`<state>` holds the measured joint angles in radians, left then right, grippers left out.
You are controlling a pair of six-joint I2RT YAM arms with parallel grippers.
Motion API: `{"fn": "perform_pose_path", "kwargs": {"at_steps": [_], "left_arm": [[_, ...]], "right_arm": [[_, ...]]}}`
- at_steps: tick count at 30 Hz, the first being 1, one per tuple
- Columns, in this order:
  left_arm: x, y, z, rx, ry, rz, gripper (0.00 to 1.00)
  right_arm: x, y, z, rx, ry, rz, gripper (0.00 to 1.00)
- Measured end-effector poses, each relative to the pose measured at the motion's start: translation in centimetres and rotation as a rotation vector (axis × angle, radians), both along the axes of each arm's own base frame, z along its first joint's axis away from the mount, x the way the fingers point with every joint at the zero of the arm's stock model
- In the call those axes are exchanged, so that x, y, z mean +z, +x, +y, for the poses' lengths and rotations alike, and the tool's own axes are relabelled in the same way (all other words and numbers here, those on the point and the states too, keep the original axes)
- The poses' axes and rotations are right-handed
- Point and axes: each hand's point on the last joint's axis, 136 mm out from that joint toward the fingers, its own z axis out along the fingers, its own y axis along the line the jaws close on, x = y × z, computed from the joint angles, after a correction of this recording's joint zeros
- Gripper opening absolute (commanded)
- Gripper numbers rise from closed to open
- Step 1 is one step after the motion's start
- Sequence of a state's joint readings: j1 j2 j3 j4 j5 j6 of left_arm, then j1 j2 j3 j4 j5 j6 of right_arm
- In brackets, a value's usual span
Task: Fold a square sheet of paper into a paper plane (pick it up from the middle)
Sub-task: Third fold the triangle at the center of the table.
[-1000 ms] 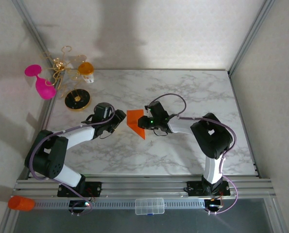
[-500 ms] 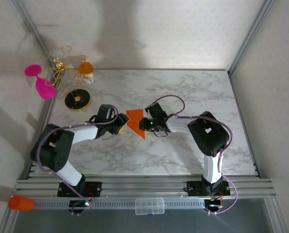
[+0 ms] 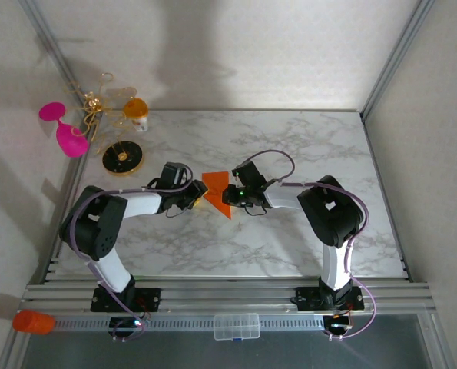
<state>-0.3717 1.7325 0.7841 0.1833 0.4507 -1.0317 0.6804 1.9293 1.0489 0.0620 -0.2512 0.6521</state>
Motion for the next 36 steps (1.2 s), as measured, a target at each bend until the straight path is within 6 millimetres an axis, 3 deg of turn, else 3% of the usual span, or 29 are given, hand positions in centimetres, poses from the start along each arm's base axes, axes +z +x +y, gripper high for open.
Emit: {"fn": "perform_pose_path", "kwargs": {"at_steps": [10, 20, 25, 36], "left_arm": [[-0.3, 0.5, -0.4, -0.018, 0.001, -0.001, 0.32], [-0.7, 1.0, -0.7, -0.025, 0.003, 0.002, 0.34], [-0.7, 0.9, -1.0, -0.041, 0.002, -0.004, 0.27], [-0.4, 0.7, -1.6, -0.122, 0.007, -0.045, 0.26]], "right_arm": [[-0.1, 0.0, -0.1, 0.0, 0.0, 0.004, 0.18], [-0.2, 0.0, -0.1, 0.0, -0.001, 0.005, 0.17], [-0.2, 0.0, -0.1, 0.0, -0.001, 0.005, 0.17], [-0.2, 0.0, -0.1, 0.001, -0.001, 0.005, 0.17]]}}
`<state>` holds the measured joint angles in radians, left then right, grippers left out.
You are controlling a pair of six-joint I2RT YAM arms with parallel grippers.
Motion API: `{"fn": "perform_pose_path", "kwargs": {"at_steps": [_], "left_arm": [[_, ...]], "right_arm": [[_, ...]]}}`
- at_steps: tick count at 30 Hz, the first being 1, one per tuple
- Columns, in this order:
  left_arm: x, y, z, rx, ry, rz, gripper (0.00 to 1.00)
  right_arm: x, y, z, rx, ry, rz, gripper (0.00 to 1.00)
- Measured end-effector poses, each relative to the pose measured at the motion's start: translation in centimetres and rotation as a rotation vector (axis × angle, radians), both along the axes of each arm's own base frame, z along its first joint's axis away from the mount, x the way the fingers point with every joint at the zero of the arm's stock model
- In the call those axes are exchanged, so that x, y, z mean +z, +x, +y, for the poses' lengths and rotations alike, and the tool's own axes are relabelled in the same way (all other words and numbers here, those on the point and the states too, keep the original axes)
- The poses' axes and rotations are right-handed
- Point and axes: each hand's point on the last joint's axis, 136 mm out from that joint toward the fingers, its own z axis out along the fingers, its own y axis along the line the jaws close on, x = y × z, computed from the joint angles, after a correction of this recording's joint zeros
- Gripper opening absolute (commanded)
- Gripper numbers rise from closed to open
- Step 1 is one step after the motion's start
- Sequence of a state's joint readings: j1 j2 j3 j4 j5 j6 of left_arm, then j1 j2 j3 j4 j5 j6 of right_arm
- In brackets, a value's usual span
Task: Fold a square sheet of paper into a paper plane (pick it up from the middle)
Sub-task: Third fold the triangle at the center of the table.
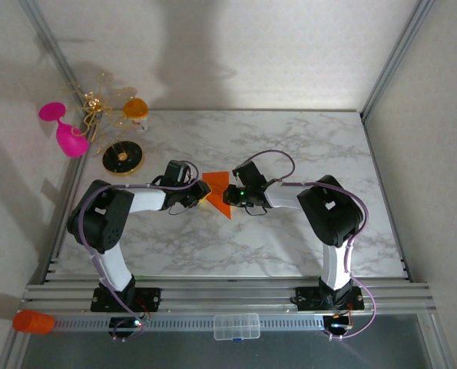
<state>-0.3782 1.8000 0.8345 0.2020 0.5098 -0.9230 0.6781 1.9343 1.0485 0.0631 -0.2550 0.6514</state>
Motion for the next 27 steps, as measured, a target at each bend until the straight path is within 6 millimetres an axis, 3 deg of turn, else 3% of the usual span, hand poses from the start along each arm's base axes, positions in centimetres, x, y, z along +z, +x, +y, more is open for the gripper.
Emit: {"fn": "perform_pose_path", "kwargs": {"at_steps": [11, 18, 24, 27], "left_arm": [[-0.6, -0.5, -0.7, -0.136, 0.028, -0.052, 0.19], [-0.5, -0.6, -0.9, -0.152, 0.022, -0.059, 0.1], [-0.1, -0.3, -0.7, -0.117, 0.016, -0.054, 0.09], [1.1, 0.2, -0.5, -0.07, 0.011, -0.069, 0.09]], "right_arm": [[0.2, 0.0, 0.1, 0.017, 0.025, 0.008, 0.19], [0.6, 0.0, 0.3, 0.045, 0.041, -0.014, 0.3], [2.6, 0.4, -0.7, 0.067, 0.01, -0.131, 0.41], [4.4, 0.8, -1.5, 0.072, -0.002, -0.235, 0.42]]}}
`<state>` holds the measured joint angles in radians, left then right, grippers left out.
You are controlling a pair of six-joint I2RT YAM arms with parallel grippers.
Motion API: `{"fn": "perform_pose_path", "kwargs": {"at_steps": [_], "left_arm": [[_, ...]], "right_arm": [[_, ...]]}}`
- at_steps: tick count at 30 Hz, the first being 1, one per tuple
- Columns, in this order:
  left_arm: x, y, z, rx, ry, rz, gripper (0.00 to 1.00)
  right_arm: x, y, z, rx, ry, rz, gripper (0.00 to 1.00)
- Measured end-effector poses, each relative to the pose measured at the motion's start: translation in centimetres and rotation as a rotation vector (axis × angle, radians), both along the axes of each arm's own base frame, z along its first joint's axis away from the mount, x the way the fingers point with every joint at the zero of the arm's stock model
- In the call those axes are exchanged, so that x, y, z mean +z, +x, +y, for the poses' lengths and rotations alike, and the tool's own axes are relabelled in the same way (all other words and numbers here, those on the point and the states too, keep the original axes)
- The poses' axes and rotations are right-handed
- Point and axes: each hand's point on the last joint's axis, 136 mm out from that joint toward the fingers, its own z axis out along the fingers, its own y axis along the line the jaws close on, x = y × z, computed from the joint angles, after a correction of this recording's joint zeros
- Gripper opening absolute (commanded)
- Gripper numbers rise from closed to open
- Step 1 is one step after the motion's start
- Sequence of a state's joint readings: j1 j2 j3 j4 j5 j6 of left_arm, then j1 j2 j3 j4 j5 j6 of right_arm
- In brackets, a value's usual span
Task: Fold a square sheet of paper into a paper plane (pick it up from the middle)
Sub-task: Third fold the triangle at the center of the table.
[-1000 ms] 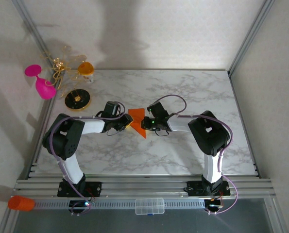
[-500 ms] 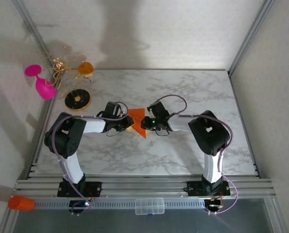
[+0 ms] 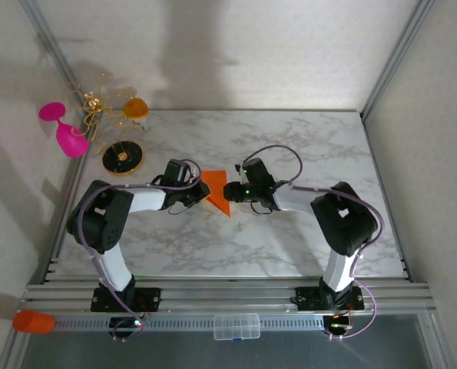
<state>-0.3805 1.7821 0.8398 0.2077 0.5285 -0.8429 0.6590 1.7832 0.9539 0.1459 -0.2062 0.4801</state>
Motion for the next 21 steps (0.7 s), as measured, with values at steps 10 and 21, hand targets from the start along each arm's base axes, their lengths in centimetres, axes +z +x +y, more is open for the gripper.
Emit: {"fn": "perform_pose_path", "kwargs": {"at_steps": [10, 21], "left_arm": [[1.9, -0.1, -0.8, 0.133, 0.006, 0.022, 0.09], [1.4, -0.3, -0.4, 0.216, 0.013, 0.083, 0.09]], "right_arm": [[0.7, -1.6, 0.5, 0.068, -0.175, -0.242, 0.42], [-2.5, -3.3, 2.0, 0.146, -0.379, -0.343, 0.4]]}}
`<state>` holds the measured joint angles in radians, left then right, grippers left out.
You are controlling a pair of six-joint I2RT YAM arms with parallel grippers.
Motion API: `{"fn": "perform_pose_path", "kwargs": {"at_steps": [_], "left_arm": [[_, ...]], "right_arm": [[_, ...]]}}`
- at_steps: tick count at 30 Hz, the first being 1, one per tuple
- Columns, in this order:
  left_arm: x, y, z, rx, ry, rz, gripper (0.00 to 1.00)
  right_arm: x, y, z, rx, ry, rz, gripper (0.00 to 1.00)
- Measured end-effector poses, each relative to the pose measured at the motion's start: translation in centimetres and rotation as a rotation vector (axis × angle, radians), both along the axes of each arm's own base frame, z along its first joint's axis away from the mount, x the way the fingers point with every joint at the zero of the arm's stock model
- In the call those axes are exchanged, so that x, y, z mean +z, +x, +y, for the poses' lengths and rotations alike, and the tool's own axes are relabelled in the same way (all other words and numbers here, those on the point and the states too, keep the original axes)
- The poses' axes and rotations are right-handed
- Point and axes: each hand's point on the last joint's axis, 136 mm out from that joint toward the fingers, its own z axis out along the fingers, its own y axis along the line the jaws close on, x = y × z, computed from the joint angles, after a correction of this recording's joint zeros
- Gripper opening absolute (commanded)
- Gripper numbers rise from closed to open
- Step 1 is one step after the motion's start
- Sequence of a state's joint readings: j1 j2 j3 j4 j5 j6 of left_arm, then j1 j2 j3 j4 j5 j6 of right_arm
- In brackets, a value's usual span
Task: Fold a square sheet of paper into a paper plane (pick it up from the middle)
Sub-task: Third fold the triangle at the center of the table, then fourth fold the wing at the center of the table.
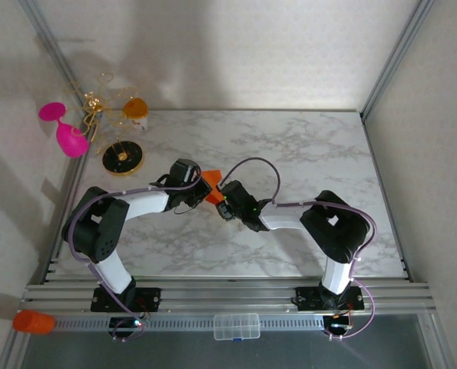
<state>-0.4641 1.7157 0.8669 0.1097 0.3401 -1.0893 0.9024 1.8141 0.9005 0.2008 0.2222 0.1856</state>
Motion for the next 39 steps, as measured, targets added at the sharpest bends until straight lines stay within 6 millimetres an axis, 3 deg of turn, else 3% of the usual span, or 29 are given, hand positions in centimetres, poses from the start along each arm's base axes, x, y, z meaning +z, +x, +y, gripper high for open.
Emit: {"fn": "perform_pose_path", "kwargs": {"at_steps": [5, 11, 23, 32, 39], "left_arm": [[0.5, 0.3, -0.1, 0.007, -0.006, -0.005, 0.1], [0.5, 0.4, -0.1, 0.009, 0.0, -0.003, 0.1], [0.2, 0.2, 0.1, 0.012, 0.011, 0.012, 0.14], [0.4, 0.5, 0.6, 0.028, 0.021, 0.017, 0.26], [1.1, 1.3, 3.1, 0.077, 0.059, 0.004, 0.35]], "right_arm": [[0.0, 0.2, 0.5, 0.013, -0.036, -0.033, 0.39], [-0.2, 0.7, 0.8, 0.014, -0.055, -0.049, 0.27], [-0.9, 0.6, 0.6, 0.013, -0.073, -0.038, 0.18], [-1.3, 0.5, 0.5, 0.019, -0.087, -0.027, 0.08], [-1.3, 0.1, 1.1, 0.049, -0.062, 0.001, 0.06]]}}
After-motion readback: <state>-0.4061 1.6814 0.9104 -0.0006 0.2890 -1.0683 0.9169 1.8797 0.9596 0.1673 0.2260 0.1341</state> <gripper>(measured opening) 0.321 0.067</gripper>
